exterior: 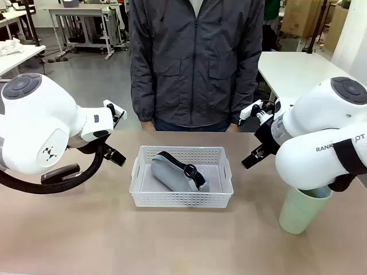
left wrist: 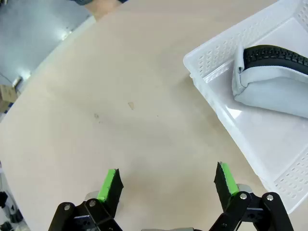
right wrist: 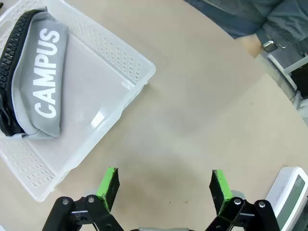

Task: Efficiently arrange items inside the basket to fit them all.
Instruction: Pick up the Digital clock and place it inside the Organizing basket.

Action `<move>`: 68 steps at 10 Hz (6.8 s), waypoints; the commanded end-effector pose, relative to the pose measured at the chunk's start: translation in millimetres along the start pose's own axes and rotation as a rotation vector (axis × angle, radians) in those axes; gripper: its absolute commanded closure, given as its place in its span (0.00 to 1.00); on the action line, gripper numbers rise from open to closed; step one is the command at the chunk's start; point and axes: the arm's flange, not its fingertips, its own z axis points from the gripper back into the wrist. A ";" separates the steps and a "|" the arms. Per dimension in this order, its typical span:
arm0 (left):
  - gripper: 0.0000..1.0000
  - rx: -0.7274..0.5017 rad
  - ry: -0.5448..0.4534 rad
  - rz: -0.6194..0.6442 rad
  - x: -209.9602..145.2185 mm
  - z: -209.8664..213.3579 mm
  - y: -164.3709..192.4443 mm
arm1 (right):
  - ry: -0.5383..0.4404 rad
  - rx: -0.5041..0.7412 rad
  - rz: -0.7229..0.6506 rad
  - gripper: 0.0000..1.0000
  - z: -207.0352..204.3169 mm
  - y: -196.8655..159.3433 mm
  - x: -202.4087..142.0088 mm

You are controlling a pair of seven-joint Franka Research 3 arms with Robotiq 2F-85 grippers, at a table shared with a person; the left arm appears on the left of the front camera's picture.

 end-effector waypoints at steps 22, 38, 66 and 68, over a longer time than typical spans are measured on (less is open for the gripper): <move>0.00 -0.798 -0.385 0.452 -23.8 119.6 44.7 | -0.176 0.950 -0.266 0.00 124.6 -63.4 -8.1; 0.00 -0.740 -0.630 0.957 -159.2 145.4 215.1 | -0.486 0.899 -0.964 0.00 158.5 -232.1 -245.8; 0.00 -0.740 -0.630 0.957 -159.2 145.4 215.1 | 0.227 0.053 -0.407 0.00 123.0 -209.7 -89.4; 0.00 -0.740 -0.630 0.957 -159.2 145.4 215.1 | 0.204 0.066 -0.407 0.00 116.0 -202.5 -84.1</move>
